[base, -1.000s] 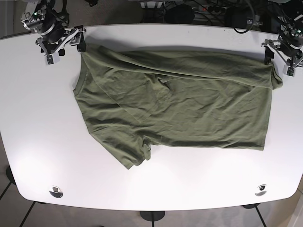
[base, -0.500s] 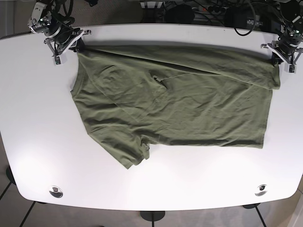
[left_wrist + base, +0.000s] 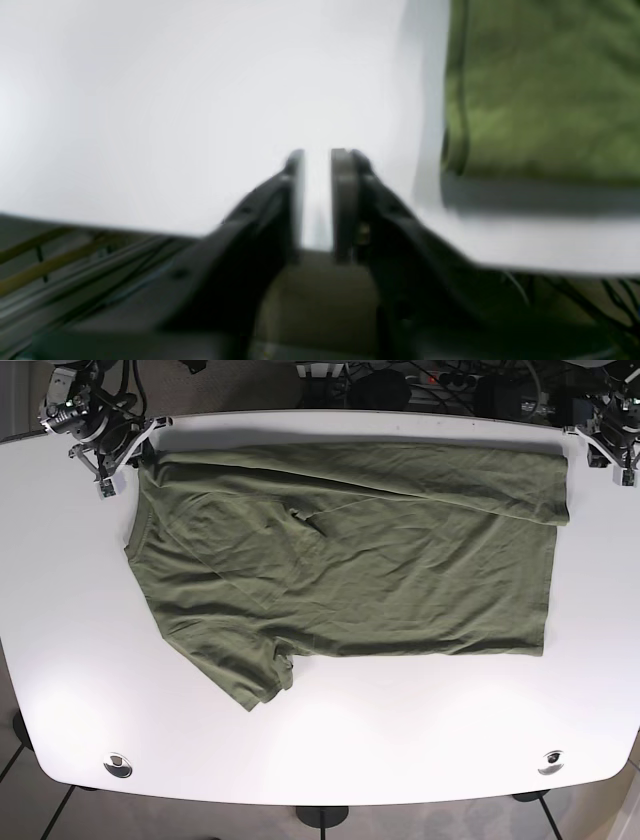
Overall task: Fold the T-shirt properly
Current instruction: 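Lay the shirt down and drag it flat with both grippers, then grasp the shirt's side edge with both grippers at its two ends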
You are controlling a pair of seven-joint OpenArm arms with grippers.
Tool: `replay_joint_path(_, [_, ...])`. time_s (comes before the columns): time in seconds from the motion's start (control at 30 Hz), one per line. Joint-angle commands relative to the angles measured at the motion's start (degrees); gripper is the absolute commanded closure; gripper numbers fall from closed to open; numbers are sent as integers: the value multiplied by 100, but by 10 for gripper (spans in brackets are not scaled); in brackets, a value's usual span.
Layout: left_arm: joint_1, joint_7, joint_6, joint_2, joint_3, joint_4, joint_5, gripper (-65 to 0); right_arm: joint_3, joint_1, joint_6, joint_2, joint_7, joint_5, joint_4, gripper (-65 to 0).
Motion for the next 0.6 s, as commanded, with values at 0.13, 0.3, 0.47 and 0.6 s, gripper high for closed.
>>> replay_joint_path(0.13, [196,202,12,-197,-248,802,-109,-269,217,-267,21,11,106,36,492,-514])
replay_joint_path(0.3, [-384,519,12,85,138,1532,-65,-278,305,322,3,-182,299,-17,501,-501])
replay_joint_path(0.47, [-1017,519,12,120,648,1488,-21,-275,287,1439,-32,-209,273,-17,44,-501])
replay_joint_path(0.6, [-1685,519,12,120,956,1207,489,-275,-126,2836,-32,-209,299,-755,-1020,-501])
